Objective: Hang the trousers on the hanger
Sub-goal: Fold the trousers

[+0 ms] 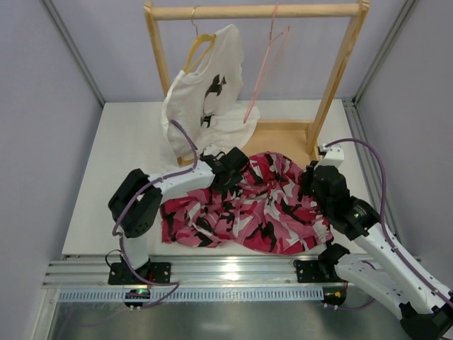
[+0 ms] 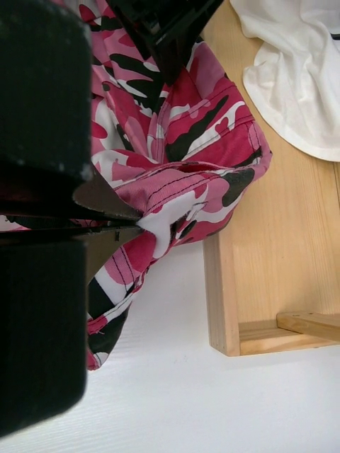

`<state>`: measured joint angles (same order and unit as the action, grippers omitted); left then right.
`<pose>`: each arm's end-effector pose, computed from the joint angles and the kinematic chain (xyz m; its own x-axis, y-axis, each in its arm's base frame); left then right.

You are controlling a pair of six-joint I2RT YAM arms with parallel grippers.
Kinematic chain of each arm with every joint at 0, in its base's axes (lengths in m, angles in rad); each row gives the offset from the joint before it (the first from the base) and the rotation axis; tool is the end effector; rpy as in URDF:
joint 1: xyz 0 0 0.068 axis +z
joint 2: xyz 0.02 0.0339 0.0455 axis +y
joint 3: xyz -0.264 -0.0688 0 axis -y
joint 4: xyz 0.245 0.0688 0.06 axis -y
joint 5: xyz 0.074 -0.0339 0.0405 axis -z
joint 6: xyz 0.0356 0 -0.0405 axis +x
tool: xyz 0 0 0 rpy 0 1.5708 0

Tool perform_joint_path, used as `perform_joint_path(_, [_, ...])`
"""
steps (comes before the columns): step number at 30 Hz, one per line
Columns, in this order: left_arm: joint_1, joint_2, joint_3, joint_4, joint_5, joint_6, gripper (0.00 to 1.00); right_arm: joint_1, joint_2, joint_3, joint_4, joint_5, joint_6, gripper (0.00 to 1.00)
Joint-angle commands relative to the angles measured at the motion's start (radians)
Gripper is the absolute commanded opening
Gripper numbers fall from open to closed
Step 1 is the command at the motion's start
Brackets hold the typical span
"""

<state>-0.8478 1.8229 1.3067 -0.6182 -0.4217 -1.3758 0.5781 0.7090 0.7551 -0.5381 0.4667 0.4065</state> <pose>0.2581 -0.2705 0.2039 -0.6751 -0.5878 -0.4458 -0.4779 0.8088 -0.3428 0.1384 0.0712 0.3066 -0.4250 0.1443 -0.8936 0.0133 0.9881 0.1533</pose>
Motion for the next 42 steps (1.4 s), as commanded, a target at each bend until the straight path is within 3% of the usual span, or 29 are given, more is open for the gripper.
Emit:
perform_joint_path(1, [0.01, 0.052, 0.063, 0.011, 0.011, -0.083, 0.58, -0.003, -0.02, 0.007, 0.052, -0.005, 0.003, 0.04])
perform_joint_path(11, [0.023, 0.124, 0.068, 0.058, 0.011, -0.154, 0.45, -0.003, -0.005, -0.013, 0.072, -0.02, -0.006, 0.04])
perform_joint_path(18, [0.024, 0.115, 0.062, 0.074, 0.014, -0.12, 0.0, -0.003, 0.0, -0.014, 0.075, -0.007, -0.008, 0.04])
perform_joint_path(22, [0.024, 0.07, 0.058, 0.057, 0.032, -0.037, 0.0, -0.003, 0.023, 0.022, 0.037, 0.094, 0.02, 0.04])
perform_joint_path(26, [0.024, -0.037, 0.055, -0.049, 0.005, 0.163, 0.0, -0.003, 0.066, 0.102, -0.057, 0.219, 0.055, 0.04])
perform_joint_path(28, [0.024, -0.121, 0.037, -0.17, -0.066, 0.208, 0.0, -0.004, 0.06, 0.128, -0.069, 0.277, 0.08, 0.04])
perform_joint_path(35, [0.027, -0.416, -0.116, -0.261, -0.152, 0.322, 0.0, -0.009, 0.081, 0.17, -0.074, 0.443, 0.068, 0.04])
perform_joint_path(39, [0.073, -0.528, -0.113, -0.366, -0.178, 0.398, 0.0, -0.026, 0.116, 0.185, -0.089, 0.541, 0.046, 0.04])
perform_joint_path(42, [0.134, -0.591, -0.11, -0.406, -0.154, 0.489, 0.0, -0.079, 0.129, 0.204, -0.091, 0.534, 0.031, 0.04])
